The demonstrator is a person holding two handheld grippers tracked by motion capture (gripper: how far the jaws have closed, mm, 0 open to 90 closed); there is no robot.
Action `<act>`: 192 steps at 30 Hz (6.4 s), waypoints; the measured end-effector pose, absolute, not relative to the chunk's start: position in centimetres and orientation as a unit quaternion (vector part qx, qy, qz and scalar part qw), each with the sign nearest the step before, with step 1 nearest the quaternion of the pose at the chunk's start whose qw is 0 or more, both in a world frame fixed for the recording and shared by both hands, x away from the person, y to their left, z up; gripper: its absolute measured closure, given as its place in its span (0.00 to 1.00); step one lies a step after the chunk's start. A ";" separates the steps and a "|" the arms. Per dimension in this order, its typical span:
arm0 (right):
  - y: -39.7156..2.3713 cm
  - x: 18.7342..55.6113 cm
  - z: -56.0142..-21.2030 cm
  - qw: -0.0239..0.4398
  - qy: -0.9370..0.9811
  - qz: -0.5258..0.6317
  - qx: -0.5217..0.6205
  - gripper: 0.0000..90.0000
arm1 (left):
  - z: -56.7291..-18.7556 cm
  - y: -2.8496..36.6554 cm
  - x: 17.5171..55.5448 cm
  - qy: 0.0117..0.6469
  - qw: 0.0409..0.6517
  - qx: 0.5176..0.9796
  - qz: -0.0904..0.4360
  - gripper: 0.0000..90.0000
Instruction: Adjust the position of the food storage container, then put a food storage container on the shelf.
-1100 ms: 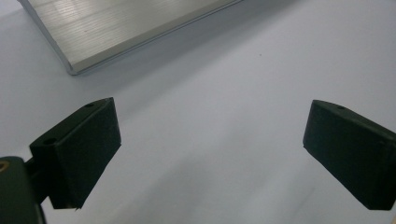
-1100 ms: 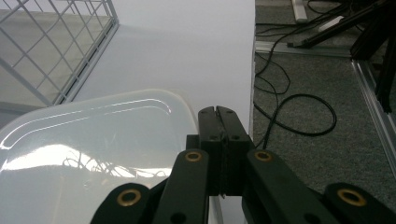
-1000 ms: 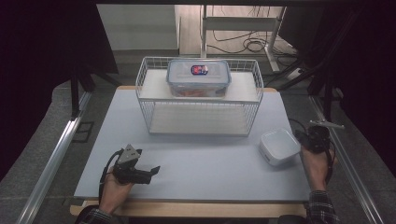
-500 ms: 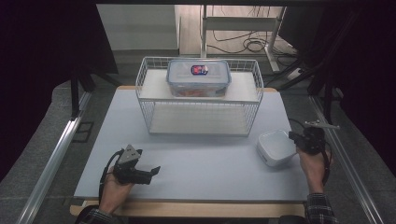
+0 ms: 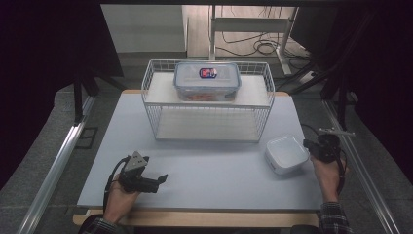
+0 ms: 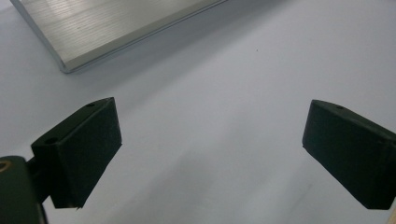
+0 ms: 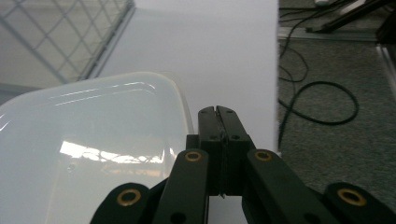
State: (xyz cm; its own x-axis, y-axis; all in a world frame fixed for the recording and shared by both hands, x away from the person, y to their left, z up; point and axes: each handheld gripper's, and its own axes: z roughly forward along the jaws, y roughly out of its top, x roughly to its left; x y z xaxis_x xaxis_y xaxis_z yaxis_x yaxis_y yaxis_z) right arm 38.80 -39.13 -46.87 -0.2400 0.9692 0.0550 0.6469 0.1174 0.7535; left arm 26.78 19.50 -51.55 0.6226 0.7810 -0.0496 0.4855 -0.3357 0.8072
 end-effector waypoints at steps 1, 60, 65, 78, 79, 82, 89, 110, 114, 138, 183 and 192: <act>-38.9 38.7 -46.9 0.234 0.712 0.344 0.565 0.99 | -51.6 19.5 26.8 0.396 0.418 0.798 0.177 0.05; -23.4 32.4 -48.1 0.065 0.842 0.360 0.397 0.98 | -51.7 19.0 26.7 0.389 0.410 0.809 0.161 0.05; -22.4 32.2 -48.3 0.060 0.844 0.364 0.389 0.98 | -51.7 18.8 26.7 0.387 0.409 0.811 0.161 0.05; -19.3 32.0 -48.5 0.062 0.855 0.369 0.359 0.98 | -51.9 18.4 26.7 0.380 0.404 0.817 0.156 0.05; -19.3 31.9 -48.4 0.064 0.855 0.369 0.358 0.98 | -51.9 18.4 26.7 0.380 0.403 0.818 0.156 0.05; -19.6 31.7 -48.2 0.074 0.853 0.371 0.360 0.97 | -51.9 18.5 26.7 0.380 0.403 0.818 0.155 0.05; -21.4 31.2 -47.6 0.093 0.840 0.387 0.368 0.81 | -51.9 18.5 26.7 0.378 0.403 0.819 0.154 0.05; -22.1 30.8 -47.8 0.083 0.822 0.434 0.360 0.19 | -52.0 18.1 26.9 0.393 0.397 0.820 0.127 0.04; -21.8 30.9 -47.7 0.079 0.824 0.431 0.359 0.17 | -51.6 17.4 27.0 0.389 0.404 0.821 0.105 0.05; -18.6 32.7 -48.1 0.028 0.826 0.426 0.367 0.22 | -50.4 10.7 31.5 0.351 0.438 0.827 0.037 0.12; -19.4 30.5 -45.6 0.045 0.777 0.463 0.424 0.87 | -47.6 12.4 29.6 0.417 0.500 0.759 0.009 0.89; -19.3 31.1 -43.3 0.064 0.771 0.484 0.408 0.87 | -44.7 12.7 30.2 0.402 0.507 0.761 0.034 0.89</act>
State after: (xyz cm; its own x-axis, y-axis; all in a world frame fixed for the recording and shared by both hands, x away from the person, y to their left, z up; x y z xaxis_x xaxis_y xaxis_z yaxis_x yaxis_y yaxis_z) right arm 31.08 -19.28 -43.32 -0.6588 0.6916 0.2959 0.5674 0.1985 0.7991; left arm 30.17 12.75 -44.66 0.6739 0.6471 -0.3565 0.5782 -0.1617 0.7997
